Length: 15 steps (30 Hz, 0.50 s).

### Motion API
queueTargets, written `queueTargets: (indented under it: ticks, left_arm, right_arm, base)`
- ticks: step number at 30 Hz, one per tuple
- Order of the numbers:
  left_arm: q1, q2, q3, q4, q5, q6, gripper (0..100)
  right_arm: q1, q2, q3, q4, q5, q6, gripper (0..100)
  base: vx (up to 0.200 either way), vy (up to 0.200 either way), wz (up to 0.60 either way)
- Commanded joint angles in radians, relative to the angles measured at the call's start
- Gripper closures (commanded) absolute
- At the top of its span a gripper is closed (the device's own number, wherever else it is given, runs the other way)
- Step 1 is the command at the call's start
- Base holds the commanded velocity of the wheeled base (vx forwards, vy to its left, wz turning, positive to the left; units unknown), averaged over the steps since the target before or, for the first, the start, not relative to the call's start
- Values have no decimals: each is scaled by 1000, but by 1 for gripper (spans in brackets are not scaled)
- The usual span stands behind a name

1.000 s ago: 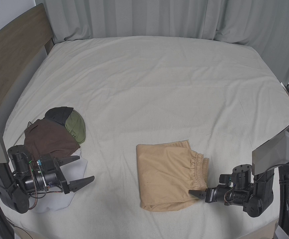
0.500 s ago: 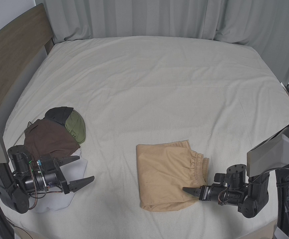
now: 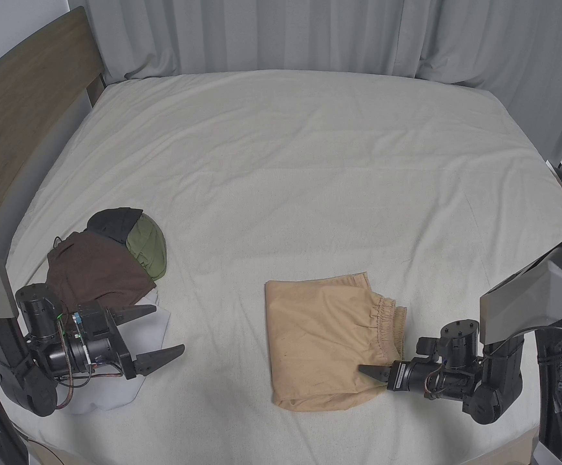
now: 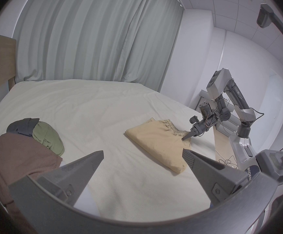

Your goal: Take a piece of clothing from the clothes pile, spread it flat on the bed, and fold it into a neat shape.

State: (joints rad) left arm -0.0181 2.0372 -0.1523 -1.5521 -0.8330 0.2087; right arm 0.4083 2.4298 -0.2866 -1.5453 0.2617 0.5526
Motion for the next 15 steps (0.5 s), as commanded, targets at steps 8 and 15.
queueTargets:
  ticks: [8,15]
  left_arm:
    - [0,1,0,0,0,0,0]
    - [0,1,0,0,0,0,0]
  right_arm:
    - [4,-1,0,-1,1,0,100]
    - [20,-20,0,-2,1,0,100]
  base:
    - [0,0,0]
    - [0,0,0]
